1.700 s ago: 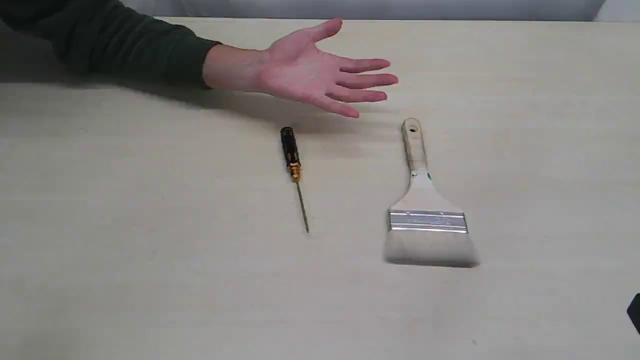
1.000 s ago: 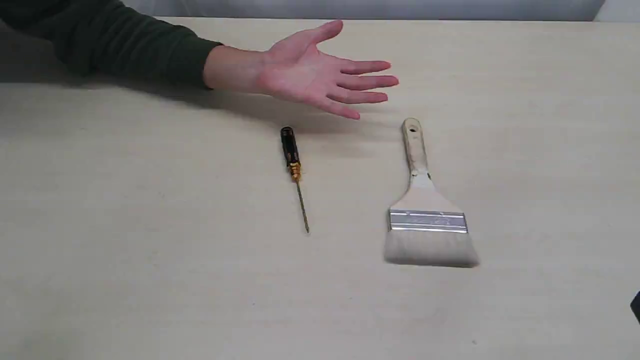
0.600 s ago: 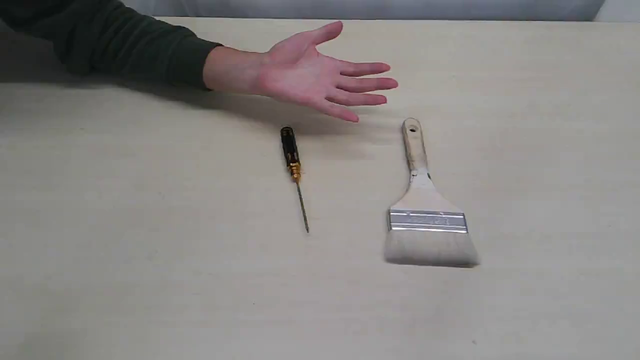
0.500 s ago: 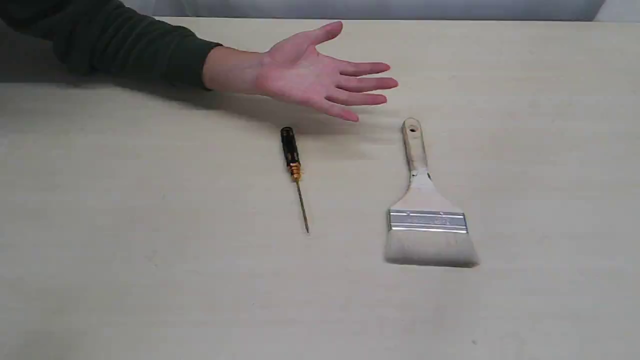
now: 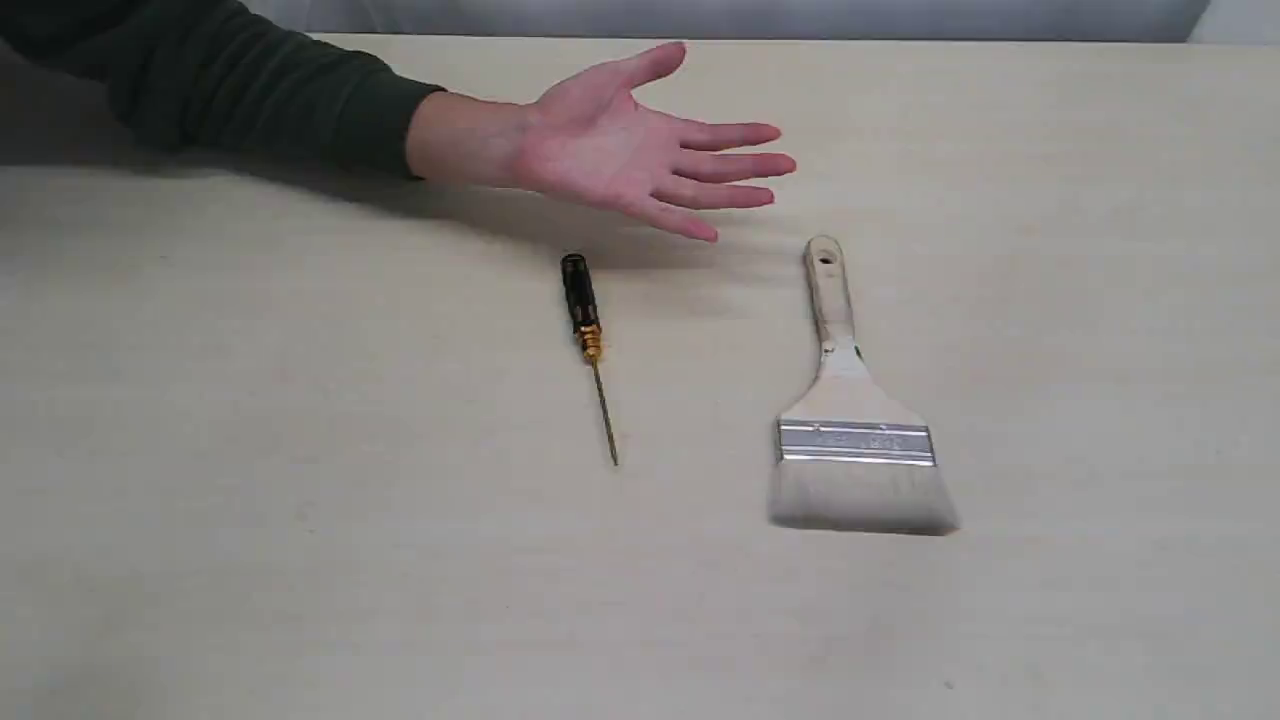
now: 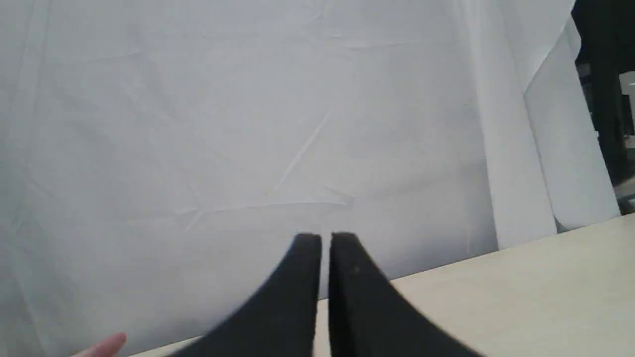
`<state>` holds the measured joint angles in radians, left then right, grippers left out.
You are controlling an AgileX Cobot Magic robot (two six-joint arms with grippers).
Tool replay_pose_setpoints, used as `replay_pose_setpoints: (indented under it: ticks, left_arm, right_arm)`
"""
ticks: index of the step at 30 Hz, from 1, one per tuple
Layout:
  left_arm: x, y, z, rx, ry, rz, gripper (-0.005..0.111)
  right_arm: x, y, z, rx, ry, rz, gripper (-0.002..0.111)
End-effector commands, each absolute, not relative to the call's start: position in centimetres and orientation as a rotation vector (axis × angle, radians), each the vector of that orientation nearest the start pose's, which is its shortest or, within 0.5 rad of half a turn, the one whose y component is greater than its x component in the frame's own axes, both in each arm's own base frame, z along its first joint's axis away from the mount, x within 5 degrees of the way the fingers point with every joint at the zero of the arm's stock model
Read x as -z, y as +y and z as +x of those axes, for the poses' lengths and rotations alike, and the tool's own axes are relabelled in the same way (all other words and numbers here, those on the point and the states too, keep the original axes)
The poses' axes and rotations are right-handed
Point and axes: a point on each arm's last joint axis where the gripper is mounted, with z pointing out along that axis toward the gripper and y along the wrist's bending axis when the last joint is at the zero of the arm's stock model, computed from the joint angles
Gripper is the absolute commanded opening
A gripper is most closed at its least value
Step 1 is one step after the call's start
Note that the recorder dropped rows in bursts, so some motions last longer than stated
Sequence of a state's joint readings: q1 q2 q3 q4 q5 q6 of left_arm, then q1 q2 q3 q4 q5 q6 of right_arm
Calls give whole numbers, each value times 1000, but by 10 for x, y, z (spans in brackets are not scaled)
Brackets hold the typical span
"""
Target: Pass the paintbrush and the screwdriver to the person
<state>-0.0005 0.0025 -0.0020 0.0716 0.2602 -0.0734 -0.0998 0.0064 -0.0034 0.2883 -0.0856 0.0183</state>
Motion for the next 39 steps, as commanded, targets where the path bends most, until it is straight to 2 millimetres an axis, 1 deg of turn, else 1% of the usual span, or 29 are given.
replay_pose_setpoints:
  ticks: [1, 4, 7, 9, 10, 14, 18, 21, 24, 27, 30, 32, 33, 34, 37, 39]
  left_arm:
    - [-191, 1, 55, -6, 1732, -14, 0]
    - [-191, 1, 55, -6, 1732, -14, 0]
    - [-190, 1, 55, -3, 1735, -17, 0]
    - [-191, 1, 55, -3, 1733, -17, 0]
    - [-191, 1, 55, -3, 1733, -17, 0]
    - [-191, 1, 55, -3, 1733, -17, 0]
    - [-191, 1, 55, -3, 1733, -17, 0]
    - [-191, 1, 55, -3, 1733, -17, 0]
    - [-191, 1, 55, -3, 1733, -17, 0]
    - [-191, 1, 55, -3, 1733, -17, 0]
    - [-191, 1, 55, -3, 1733, -17, 0]
    - [-191, 1, 55, -3, 1733, -17, 0]
    - [-191, 1, 55, -3, 1733, -17, 0]
    - [-191, 1, 55, -3, 1733, -17, 0]
    - [-191, 1, 55, -5, 1731, -15, 0]
    - [-191, 1, 55, -5, 1732, -15, 0]
  right_arm:
    - [-220, -8, 55, -171, 1378, 321, 4]
    - [-220, -8, 55, -174, 1375, 324, 4]
    - [-220, -8, 55, -215, 1364, 358, 4]
    - [-218, -8, 56, -220, 1385, 364, 4]
    - [-221, -7, 56, -223, 1396, 364, 4]
    - [-246, -6, 59, -239, 1407, 362, 4]
    - [-280, -5, 64, -255, 1421, 358, 4]
    - [-306, -4, 72, -230, 1485, 315, 4]
    - [-325, -3, 88, -217, 1603, 282, 4]
    - [-336, -2, 108, -223, 1721, 271, 4]
    - [-348, 4, 130, -252, 1849, 168, 4]
    - [-348, 12, 149, -337, 1942, 71, 4]
    - [-349, 15, 154, -382, 1961, 51, 4]
    - [-347, 17, 166, -414, 1998, 2, 4]
    - [-335, 20, 194, -496, 2073, -12, 4]
    - [-324, 18, 212, -507, 2131, 4, 4]
